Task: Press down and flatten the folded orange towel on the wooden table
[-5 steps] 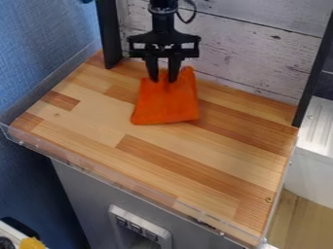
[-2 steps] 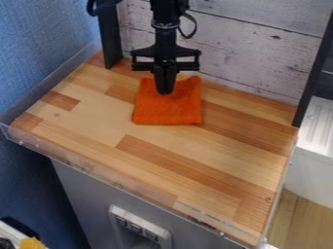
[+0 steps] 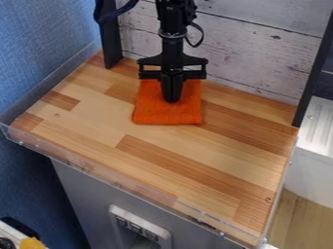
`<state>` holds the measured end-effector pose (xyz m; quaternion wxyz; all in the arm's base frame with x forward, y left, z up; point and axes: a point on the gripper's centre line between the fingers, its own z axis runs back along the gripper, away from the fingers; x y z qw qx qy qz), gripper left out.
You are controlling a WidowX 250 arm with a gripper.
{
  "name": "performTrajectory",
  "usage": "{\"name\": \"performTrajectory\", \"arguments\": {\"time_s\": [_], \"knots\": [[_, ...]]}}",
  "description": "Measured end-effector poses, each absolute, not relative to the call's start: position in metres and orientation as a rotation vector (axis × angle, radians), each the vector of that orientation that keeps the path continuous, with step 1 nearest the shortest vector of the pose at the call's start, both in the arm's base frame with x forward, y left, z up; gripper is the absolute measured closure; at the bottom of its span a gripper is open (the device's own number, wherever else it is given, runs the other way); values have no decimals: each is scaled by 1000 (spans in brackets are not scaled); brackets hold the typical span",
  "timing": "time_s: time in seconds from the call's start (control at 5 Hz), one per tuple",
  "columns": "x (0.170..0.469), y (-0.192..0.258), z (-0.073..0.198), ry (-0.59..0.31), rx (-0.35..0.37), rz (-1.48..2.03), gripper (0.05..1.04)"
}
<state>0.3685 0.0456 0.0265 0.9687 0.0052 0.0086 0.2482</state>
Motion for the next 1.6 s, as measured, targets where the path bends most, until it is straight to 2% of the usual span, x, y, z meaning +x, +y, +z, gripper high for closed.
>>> {"name": "performTrajectory", "arguments": {"time_s": [0.2,0.8,1.6], "knots": [[368,46,15,25,-1,496,1024],[360,41,8,-21,-34,406,1024],[347,11,11,23,5,95,1024]]}}
